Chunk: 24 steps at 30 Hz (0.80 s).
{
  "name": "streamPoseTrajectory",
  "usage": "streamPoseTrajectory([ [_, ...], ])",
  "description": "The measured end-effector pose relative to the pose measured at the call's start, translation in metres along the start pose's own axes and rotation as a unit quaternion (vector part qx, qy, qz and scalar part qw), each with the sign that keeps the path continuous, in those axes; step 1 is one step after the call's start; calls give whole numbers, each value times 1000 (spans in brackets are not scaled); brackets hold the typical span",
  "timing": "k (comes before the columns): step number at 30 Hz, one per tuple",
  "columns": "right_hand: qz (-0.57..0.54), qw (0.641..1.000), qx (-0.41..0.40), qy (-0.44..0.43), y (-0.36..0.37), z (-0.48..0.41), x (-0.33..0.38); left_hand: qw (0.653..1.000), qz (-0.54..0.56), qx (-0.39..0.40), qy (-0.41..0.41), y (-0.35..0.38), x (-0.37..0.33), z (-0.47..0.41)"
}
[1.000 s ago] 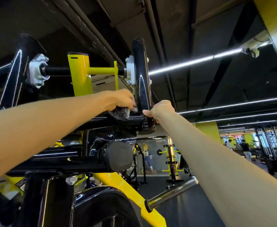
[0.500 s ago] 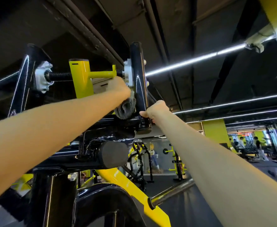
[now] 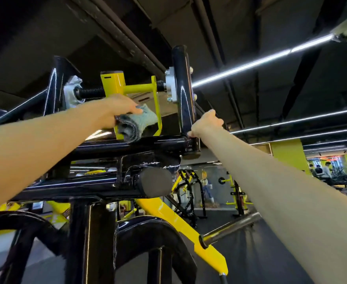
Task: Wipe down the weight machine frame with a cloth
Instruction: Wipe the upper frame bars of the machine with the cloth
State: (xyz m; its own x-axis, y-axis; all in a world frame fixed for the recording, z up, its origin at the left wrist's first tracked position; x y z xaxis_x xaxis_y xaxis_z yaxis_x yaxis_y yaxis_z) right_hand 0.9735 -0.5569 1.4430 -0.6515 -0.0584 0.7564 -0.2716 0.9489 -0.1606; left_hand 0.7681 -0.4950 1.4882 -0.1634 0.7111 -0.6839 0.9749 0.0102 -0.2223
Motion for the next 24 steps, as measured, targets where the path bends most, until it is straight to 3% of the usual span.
streamPoseTrajectory([
  [4, 82, 986, -96, -113, -15, 28, 35, 996, -77, -45, 5, -59, 30, -9],
  [7, 77, 977, -47, -194, 6, 55, 74, 973, -203, -83, 74, -97, 44, -16],
  [9, 83, 965, 33, -246, 31, 77, 98, 910, -356, -116, 176, -117, 52, -24],
  [11, 87, 956, 89, -266, 56, 98, 118, 819, -493, -123, 266, -130, 61, -28],
  [14, 101, 947, 108, -285, 90, 126, 141, 727, -606, -71, 316, -135, 86, -38],
  [16, 133, 941, 106, -292, 113, 141, 153, 712, -622, -43, 323, -135, 109, -43],
  [21, 117, 954, 101, -258, 165, 155, 172, 747, -557, 16, 362, -154, 149, -55],
  [22, 116, 956, 99, -252, 174, 157, 173, 731, -563, 30, 385, -160, 149, -52],
  [24, 120, 955, 107, -249, 191, 163, 175, 666, -603, 37, 438, -170, 153, -43],
])
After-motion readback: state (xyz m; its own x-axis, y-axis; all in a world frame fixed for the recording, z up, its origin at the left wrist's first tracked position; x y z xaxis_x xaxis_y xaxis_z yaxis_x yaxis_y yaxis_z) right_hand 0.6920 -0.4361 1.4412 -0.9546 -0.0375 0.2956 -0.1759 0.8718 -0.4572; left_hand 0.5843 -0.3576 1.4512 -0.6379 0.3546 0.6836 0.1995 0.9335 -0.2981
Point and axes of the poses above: each hand's wrist, its own z-axis away from the middle knuckle, its own y-axis out of the palm, x = y × z, the point moved 2 cm from there along -z, towards the middle knuckle, and after that the axes turned 8 degrees about -x, right-handed, at the moved point
